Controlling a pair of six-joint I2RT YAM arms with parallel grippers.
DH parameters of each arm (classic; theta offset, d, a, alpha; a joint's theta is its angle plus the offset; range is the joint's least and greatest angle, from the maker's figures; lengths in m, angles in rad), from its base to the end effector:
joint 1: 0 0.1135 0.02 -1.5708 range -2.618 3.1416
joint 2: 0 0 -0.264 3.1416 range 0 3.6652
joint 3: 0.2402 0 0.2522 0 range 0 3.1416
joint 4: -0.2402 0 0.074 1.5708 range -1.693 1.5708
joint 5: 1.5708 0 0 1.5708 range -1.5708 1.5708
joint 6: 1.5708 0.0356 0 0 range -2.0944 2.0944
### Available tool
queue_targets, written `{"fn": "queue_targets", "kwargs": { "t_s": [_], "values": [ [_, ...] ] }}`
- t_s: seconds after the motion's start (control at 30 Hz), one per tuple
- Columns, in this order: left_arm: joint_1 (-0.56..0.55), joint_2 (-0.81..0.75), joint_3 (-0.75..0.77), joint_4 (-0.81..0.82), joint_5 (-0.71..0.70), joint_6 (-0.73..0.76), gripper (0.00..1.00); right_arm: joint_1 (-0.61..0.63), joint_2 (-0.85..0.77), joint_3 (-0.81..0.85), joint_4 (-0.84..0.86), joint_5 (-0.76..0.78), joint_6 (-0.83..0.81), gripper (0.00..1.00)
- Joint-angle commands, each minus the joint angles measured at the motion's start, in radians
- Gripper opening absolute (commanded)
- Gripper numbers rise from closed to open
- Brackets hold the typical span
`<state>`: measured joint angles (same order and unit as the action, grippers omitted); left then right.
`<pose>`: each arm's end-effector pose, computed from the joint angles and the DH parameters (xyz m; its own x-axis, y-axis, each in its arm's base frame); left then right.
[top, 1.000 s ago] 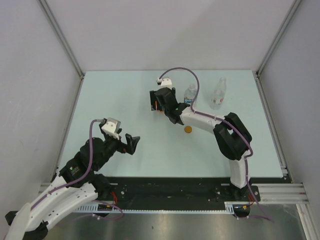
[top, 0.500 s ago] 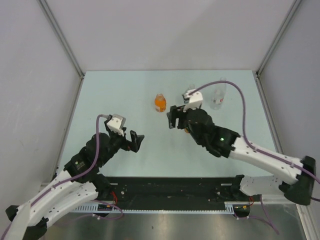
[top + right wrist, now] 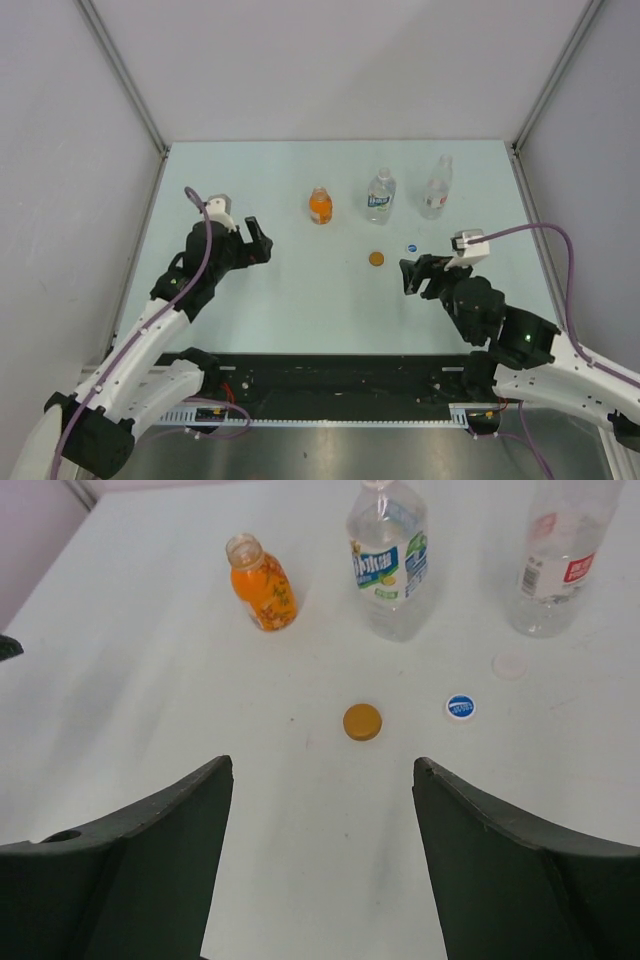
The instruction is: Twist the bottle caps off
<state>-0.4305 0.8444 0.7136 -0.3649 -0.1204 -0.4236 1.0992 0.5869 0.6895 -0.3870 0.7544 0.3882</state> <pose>0.1758 -0.0760 0.2864 -0.5249 -0.2080 -0.8254 0.1125 0.9442 -0.3095 0.0824 0.1080 0.3164 -0.2507 0.1156 -0.9611 -0.2762 0.9430 0.1855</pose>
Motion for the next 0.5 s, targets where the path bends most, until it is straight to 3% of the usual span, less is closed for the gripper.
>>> {"fn": "queue_targets", "kwargs": {
  "t_s": [0.0, 0.37, 0.47],
  "values": [
    [0.041, -0.004, 0.058, -0.005, -0.042, -0.192, 1.00, 0.016, -0.067, 0.002, -0.041, 0.071, 0.040, 0.77],
    [0.041, -0.097, 0.038, -0.046, -0.111, -0.271, 1.00, 0.019, -0.004, -0.011, 0.026, 0.053, 0.032, 0.77],
    [0.041, -0.093, 0.050, -0.068, -0.063, -0.265, 1.00, 0.019, -0.001, -0.016, 0.045, 0.057, 0.028, 0.77]
  ]
}}
